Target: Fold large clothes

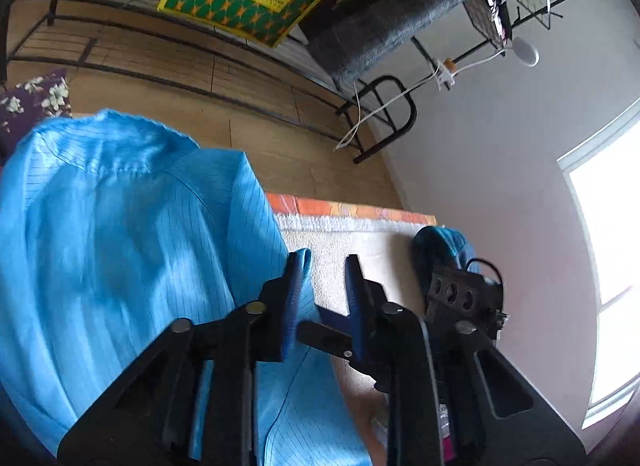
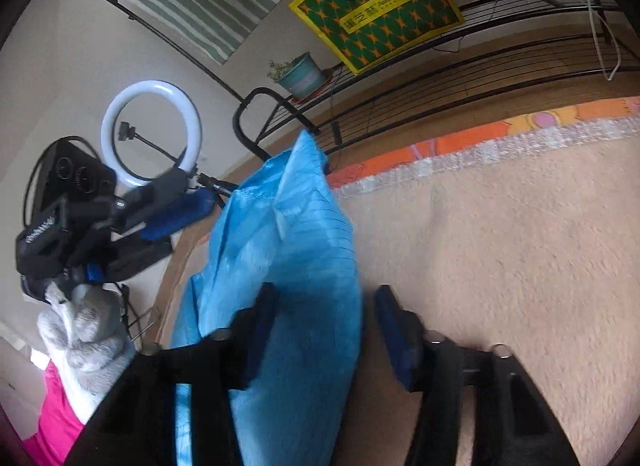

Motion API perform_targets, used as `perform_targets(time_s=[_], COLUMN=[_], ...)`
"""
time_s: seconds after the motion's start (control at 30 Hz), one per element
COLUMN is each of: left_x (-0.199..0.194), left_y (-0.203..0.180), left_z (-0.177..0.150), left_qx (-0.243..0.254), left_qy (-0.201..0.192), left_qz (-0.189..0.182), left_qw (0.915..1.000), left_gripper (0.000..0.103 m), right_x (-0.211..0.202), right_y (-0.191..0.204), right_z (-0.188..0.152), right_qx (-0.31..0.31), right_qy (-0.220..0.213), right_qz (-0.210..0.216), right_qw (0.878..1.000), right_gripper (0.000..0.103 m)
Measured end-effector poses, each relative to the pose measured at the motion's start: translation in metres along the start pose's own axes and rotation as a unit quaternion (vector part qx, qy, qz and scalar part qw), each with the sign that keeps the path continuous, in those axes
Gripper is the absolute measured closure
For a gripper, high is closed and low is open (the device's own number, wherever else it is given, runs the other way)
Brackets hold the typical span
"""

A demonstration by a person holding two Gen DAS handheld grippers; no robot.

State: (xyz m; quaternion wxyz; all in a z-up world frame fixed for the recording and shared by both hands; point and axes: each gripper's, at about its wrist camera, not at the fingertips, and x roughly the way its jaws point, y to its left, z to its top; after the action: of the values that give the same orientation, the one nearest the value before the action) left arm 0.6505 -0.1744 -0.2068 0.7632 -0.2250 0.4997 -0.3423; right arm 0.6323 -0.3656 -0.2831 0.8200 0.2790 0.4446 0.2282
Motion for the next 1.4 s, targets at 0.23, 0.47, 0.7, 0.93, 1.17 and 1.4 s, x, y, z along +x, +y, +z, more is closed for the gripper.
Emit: perform_targets(time_s=[0.23, 0.47, 0.7, 0.93, 1.17, 1.4], left_x=[0.036, 0.07, 0.012, 0.066, 0.091, -0.044], left_y=[0.011, 0.022, 0.001, 0.013, 0.02, 0.016], left_z=[0.008, 0.022, 0.008, 0.011, 0.025, 0.037], left_qx=[-0.013, -0.019, 0.038, 0.034, 0.024, 0.074], left_qy=[0.002, -0.027, -0.028, 0.012, 0.021, -0.037], left_qz=[0.015, 0.062, 0.028, 0.077, 0.113, 0.098], left_qw=[0.9998, 0.9976, 0.9985, 0.9964, 0.9931, 0.9917], left_gripper=[0.087, 0.087, 0.087, 0.087, 0.087, 0.064], right_x=[-0.008, -0.006, -0.019, -0.018, -0.01, -0.017], right_y=[0.022, 0.009, 0.001, 0.005, 0.003, 0.006], right_z=[-0.008, -0.015, -0.018, -0.02, -0.016, -0.004], right_qx=[-0.041, 0.029, 0.059, 0.048, 0.049, -0.008], right_qy=[-0.033, -0.05, -0.077, -0.082, -0.061, -0.041], right_qz=[-0.049, -0.103, -0.087, -0.096, -0.1, -0.084], right_qw=[0.997, 0.993, 0.991, 0.991, 0.992, 0.996], right_gripper=[0.102, 0.102, 0.102, 0.102, 0.102, 0.064])
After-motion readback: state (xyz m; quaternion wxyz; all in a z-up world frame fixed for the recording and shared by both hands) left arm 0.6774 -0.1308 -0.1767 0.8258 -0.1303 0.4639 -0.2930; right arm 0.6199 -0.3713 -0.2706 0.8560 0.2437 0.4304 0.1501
